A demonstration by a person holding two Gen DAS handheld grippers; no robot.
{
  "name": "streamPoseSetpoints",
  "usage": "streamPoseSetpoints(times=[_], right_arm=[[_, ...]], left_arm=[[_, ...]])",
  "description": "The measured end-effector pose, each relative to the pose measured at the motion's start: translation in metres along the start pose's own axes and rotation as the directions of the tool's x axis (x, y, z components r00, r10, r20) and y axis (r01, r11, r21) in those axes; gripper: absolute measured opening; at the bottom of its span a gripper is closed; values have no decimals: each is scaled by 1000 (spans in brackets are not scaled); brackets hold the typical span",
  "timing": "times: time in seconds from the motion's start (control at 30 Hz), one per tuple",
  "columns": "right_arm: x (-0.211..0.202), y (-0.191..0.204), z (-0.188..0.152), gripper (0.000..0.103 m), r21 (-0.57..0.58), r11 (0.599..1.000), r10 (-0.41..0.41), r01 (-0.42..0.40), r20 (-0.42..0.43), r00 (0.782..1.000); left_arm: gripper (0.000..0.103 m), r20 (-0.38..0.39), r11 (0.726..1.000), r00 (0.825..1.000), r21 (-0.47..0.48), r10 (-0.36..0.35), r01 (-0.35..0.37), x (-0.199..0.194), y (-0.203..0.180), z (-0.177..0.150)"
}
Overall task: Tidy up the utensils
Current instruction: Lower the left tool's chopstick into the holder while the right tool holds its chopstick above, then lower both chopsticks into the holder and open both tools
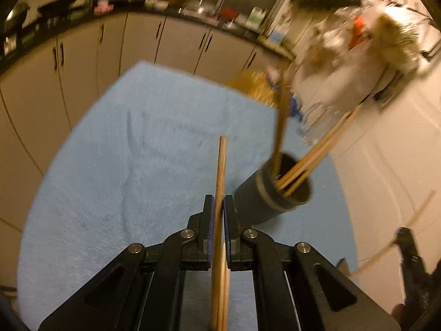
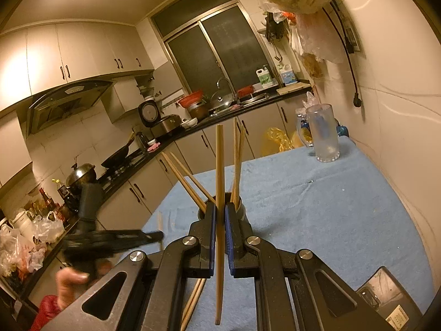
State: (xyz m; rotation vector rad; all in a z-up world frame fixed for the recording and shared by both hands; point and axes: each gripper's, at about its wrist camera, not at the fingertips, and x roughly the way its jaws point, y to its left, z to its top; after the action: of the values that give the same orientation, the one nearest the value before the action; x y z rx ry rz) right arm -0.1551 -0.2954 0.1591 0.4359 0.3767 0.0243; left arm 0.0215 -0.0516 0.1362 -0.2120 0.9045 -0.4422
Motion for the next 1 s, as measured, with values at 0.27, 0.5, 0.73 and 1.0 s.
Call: streamPoseSetpoints(times=[0.27,0.5,0.73,1.0], right_arm=[[-8,6,15,7,-16,1000,-7,8,39,999],[-9,9,33,7,-21,1000,-16,18,81,997],[-4,12,57,7,-33,999,-25,29,132,991],[16,20,90,7,-36,998,-36,44,194,980]], left_arm=[[6,124,996,989,51,-84,78,-49,-31,16],[6,197,990,973,100,-117,99,-86,-57,41],[6,265,982,954,159,-143,103,-109,-80,70],[6,314,978,940,196,-132,72,-99,-99,87]])
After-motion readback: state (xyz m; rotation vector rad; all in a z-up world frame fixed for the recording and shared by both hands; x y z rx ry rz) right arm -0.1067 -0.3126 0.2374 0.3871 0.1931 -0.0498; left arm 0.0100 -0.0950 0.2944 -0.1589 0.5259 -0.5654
